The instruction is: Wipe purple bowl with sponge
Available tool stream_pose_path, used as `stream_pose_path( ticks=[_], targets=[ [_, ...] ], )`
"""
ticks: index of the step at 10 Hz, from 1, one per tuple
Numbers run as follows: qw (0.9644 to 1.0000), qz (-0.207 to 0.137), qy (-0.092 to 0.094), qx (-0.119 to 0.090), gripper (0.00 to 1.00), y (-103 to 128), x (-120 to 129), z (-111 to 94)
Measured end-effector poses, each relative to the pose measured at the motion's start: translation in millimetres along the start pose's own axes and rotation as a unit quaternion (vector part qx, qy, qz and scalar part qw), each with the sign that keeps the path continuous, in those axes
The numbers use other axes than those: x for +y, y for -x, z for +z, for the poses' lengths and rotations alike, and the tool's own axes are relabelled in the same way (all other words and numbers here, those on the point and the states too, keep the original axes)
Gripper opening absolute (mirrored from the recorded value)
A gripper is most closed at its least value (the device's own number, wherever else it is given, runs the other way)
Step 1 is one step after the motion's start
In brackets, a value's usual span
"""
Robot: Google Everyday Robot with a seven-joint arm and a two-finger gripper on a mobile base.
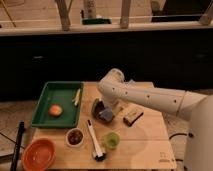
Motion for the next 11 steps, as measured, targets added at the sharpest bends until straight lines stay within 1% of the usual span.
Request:
stream_pose_path(
  ticks=[2, 3, 5, 6, 7, 8, 9, 11],
  targets=[
    [0.9999, 0.009, -0.010, 0.006, 0.00, -7, -23, -1],
    [0.9999, 0.006, -0.012, 0.007, 0.00, -4, -33, -2],
    [0.9998, -0.009, -0.014, 0.008, 0.00, 11, -55, -2],
    [0.9996, -0.022, -0.015, 0.007, 0.00, 20, -63, -1],
    [0.9994, -0.032, -0.014, 0.006, 0.00, 24, -66, -1],
    [0.9985, -0.053, -0.012, 0.005, 0.00, 35, -66, -1],
    [0.9977, -0.067, -0.012, 0.001, 0.00, 47, -66, -2],
    [0.9963, -0.085, -0.010, -0.005, 0.00, 63, -49, -5]
  ],
)
